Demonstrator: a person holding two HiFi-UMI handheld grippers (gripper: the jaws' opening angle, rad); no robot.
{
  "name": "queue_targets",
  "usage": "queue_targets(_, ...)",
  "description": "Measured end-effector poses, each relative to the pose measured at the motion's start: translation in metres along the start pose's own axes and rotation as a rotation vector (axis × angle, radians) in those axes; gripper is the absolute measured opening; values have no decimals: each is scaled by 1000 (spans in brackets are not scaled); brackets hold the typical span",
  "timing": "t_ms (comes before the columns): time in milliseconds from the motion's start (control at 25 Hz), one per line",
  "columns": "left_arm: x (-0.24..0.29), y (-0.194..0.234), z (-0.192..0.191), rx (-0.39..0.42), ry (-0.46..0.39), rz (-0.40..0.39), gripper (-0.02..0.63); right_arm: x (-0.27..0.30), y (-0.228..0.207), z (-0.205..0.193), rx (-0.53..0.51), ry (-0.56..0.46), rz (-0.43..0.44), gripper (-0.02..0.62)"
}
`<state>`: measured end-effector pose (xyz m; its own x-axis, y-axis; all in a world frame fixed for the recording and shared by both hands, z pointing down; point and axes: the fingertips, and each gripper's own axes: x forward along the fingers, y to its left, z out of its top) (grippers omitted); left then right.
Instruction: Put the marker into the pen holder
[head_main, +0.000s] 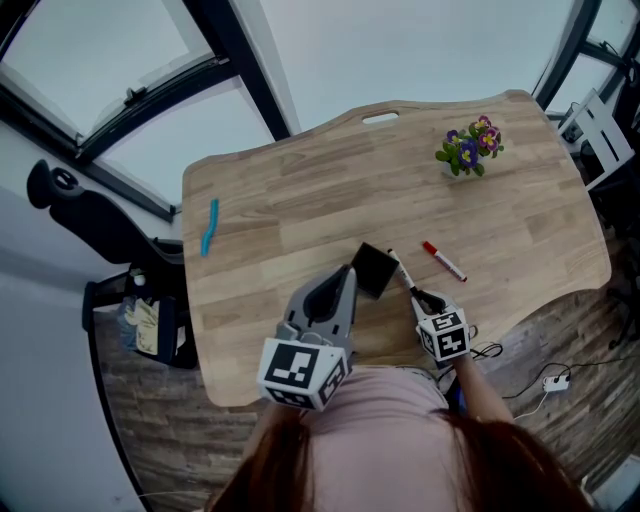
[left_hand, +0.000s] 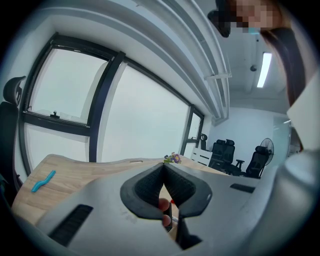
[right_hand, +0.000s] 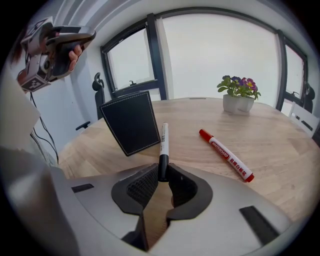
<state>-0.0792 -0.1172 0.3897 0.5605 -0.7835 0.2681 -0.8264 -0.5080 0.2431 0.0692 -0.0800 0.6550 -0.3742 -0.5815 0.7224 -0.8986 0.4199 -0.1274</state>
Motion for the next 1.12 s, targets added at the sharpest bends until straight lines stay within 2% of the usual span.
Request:
queue_targets(560,-8,6,-1,-3,-22,17,2,-28,-9,34,50,-113,-38,59)
queue_targets(960,-13,13,0,-28,-37,33,2,-47,-4,59,23,-159,-26,60)
queue_targets(1120,-13,15,0,-31,-40,35,2,-53,2,68,13,-175,5,60)
